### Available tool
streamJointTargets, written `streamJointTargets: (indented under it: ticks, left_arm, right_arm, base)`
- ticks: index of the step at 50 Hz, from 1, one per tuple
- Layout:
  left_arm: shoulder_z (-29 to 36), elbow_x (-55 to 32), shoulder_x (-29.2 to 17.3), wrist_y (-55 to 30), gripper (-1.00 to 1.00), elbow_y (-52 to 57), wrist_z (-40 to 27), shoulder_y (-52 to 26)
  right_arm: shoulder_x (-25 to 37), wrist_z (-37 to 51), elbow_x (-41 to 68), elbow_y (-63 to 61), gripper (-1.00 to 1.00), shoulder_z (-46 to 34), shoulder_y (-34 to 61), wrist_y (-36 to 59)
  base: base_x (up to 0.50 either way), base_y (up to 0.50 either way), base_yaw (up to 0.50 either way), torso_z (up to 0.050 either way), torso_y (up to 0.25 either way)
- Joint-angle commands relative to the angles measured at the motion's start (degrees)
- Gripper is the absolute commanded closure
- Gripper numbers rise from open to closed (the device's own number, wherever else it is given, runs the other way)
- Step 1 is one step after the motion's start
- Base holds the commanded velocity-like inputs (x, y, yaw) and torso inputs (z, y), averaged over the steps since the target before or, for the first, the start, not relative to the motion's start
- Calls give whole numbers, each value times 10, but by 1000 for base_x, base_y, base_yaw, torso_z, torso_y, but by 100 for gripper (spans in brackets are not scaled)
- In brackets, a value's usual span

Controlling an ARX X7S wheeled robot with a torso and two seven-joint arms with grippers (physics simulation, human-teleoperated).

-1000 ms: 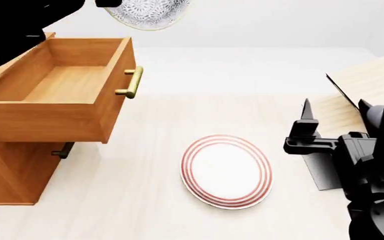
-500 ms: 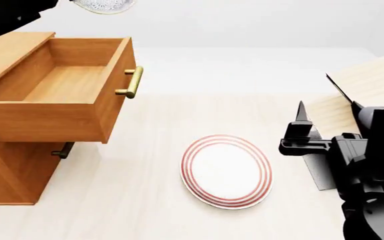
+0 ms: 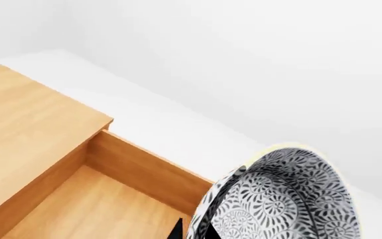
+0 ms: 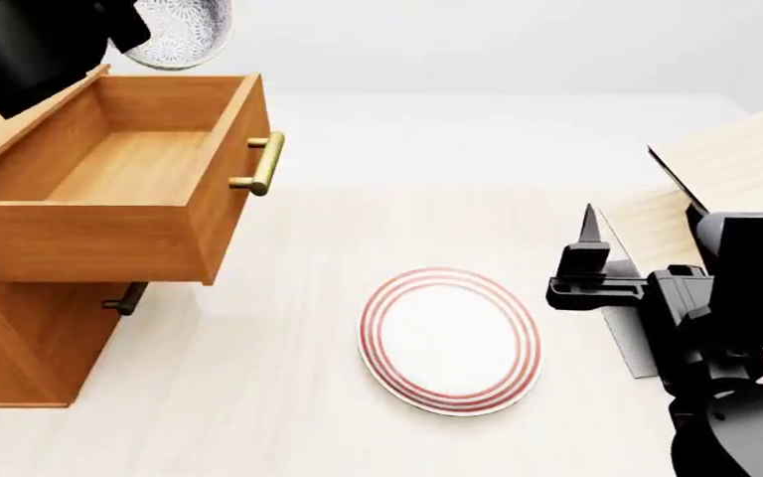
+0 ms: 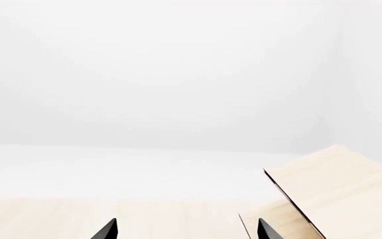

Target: Open the top drawer of the cabinet and put the bowl in it.

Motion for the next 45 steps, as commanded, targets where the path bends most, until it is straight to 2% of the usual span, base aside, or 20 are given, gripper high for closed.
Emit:
streamJointTargets:
  ticks: [1,12,22,45]
  left_arm:
    - [-7,26,-7,40,100,-44,20,18]
    - [3,51,-1,69,100,-96,47,29]
    - [7,79,23,114,100,-186,73,27]
    - [31,139,80,192,100,-437,159,-54]
  right_arm:
    - [1,3,-2,7,-100,-8,-1,-6]
    - [1,4,-7,15,-100,-22,0,-15]
    - [2,7,-9,21,-100,-29,1,-18]
    - [3,12,-10,37,-100,-46,11,-20]
  base:
    - [0,0,0,0,0]
    - [0,0,0,0,1]
    - [0,0,0,0,0]
    - [0,0,0,0,0]
